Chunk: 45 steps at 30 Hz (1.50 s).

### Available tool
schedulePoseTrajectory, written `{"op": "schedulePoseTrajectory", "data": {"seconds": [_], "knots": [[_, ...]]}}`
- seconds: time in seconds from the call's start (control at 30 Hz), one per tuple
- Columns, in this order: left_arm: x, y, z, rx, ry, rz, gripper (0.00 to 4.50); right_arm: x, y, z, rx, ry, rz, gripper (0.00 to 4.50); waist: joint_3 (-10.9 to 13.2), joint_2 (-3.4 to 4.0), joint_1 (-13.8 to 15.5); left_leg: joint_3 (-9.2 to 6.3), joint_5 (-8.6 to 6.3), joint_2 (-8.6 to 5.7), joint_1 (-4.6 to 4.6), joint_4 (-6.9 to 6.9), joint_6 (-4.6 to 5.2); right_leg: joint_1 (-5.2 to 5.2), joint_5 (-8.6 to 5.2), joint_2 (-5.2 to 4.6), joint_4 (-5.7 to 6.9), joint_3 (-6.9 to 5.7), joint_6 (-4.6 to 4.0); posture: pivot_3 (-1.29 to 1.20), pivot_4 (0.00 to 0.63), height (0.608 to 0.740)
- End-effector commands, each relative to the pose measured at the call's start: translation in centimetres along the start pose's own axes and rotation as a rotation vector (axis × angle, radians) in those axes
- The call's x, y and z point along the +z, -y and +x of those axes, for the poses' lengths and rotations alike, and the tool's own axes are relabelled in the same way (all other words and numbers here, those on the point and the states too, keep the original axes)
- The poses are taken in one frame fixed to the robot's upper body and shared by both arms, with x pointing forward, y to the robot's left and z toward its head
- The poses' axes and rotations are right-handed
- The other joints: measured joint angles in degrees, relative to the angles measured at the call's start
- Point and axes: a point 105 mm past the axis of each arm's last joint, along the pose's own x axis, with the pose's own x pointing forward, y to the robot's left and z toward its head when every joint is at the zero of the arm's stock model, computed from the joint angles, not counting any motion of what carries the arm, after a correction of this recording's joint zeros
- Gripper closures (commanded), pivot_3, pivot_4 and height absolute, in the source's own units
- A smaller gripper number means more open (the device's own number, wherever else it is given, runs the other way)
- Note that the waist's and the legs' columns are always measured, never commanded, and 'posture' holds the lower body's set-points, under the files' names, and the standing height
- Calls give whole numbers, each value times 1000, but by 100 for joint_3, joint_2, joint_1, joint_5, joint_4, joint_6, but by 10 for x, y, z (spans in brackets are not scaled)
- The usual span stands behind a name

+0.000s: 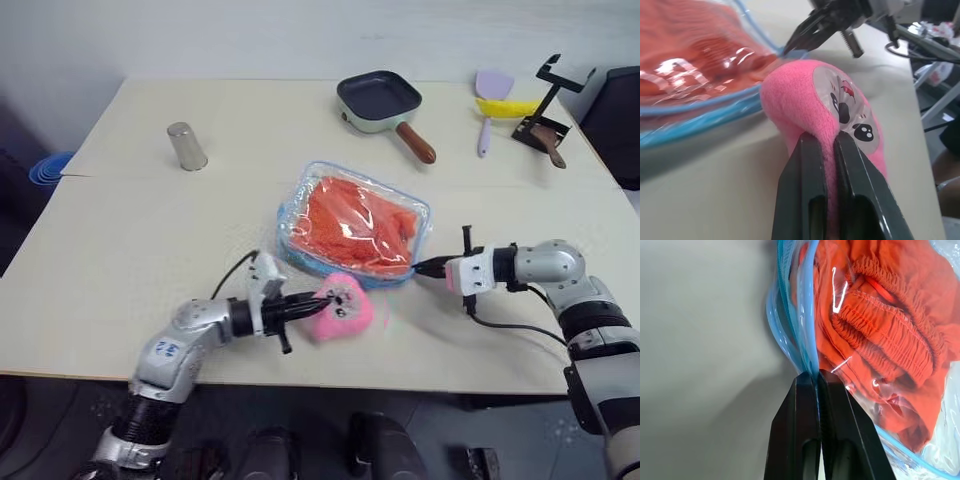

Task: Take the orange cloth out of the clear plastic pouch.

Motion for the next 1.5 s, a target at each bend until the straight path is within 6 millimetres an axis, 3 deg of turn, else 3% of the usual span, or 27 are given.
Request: {"op": "schedulePoseTrajectory", "data": {"seconds": [0.03, 0.4, 0.53, 0.7, 0.87, 0.97, 1.07, 1.1, 1.17, 1.23, 1.33, 1.5], "knots": [[9, -13, -26, 72, 10, 41, 4450, -6, 11, -19, -38, -47, -16, 4500, 0, 0, -2, 0, 0, 0, 0, 0, 0, 0, 0, 0, -2, 0, 0, 0, 150, 740], [29, -69, -80, 385, 113, 24, 4450, -8, 8, -36, -21, -58, -40, 4500, 0, 0, -3, -2, 0, 0, -2, 0, 0, 0, 0, -1, 2, -3, 0, 0, 150, 740], [35, -102, -109, 585, 180, 22, 4450, -11, 6, -42, -27, -71, -34, 4500, 0, 0, -5, -2, 0, 0, -2, 0, 0, -1, 0, -1, 2, -6, 0, 0, 150, 740], [39, -95, -104, 517, 200, -1, 4450, -2, 6, -33, -75, 41, 86, 4500, 0, -1, -1, -3, -1, 0, -3, 0, -1, 0, 0, -2, 3, -7, 1, 0, 150, 740], [34, -91, -102, 488, 82, 64, 2995, 8, -4, -39, -103, 171, 296, 3107, 0, -1, 4, -6, -1, 2, -5, -1, -1, -2, 1, -1, 6, -10, 1, 0, 150, 740], [56, -84, -109, 450, 119, 211, 2067, 16, -16, -54, -91, 208, 440, 2082, 0, -1, 34, -9, -1, 2, -6, 0, -1, -2, 1, -3, 8, -10, 1, 0, 150, 740], [80, -66, -117, 323, 93, 510, 1117, 31, -31, -70, -76, 233, 604, 1026, 2, 2, 74, -22, -3, 0, -17, 0, -2, -8, 1, -8, 2, -18, 1, 0, 150, 740], [82, -61, -116, 262, 30, 607, 831, 38, -36, -74, -77, 240, 650, 664, 1, 1, 73, -24, -5, 1, -24, 0, -5, -13, 1, -8, -3, -23, 1, 0, 150, 740], [83, -54, -112, 157, -57, 693, 814, 53, -42, -76, -79, 254, 689, 29, 1, 1, 77, -23, -6, 0, -25, 0, -7, -15, 0, -7, -17, -24, 1, 0, 150, 740], [83, -50, -96, 68, -90, 737, 814, 71, -48, -70, -93, 286, 705, 29, 0, 8, 101, -18, -7, 0, -13, 0, -9, -6, 0, -6, -22, -21, 1, 0, 150, 740], [61, -52, -60, -68, -177, 830, 814, 95, -50, -55, -152, 347, 726, 29, -2, 10, 144, -3, -8, -1, 6, -1, -10, 4, 1, -2, -16, -10, 1, 0, 150, 740], [46, -66, -4, -126, -196, 915, 814, 112, -57, -41, -214, 368, 760, 29, 3, -14, 191, 15, -7, -14, -5, -2, -2, -13, 2, 2, 9, 0, 4, 0, 150, 740]]}}
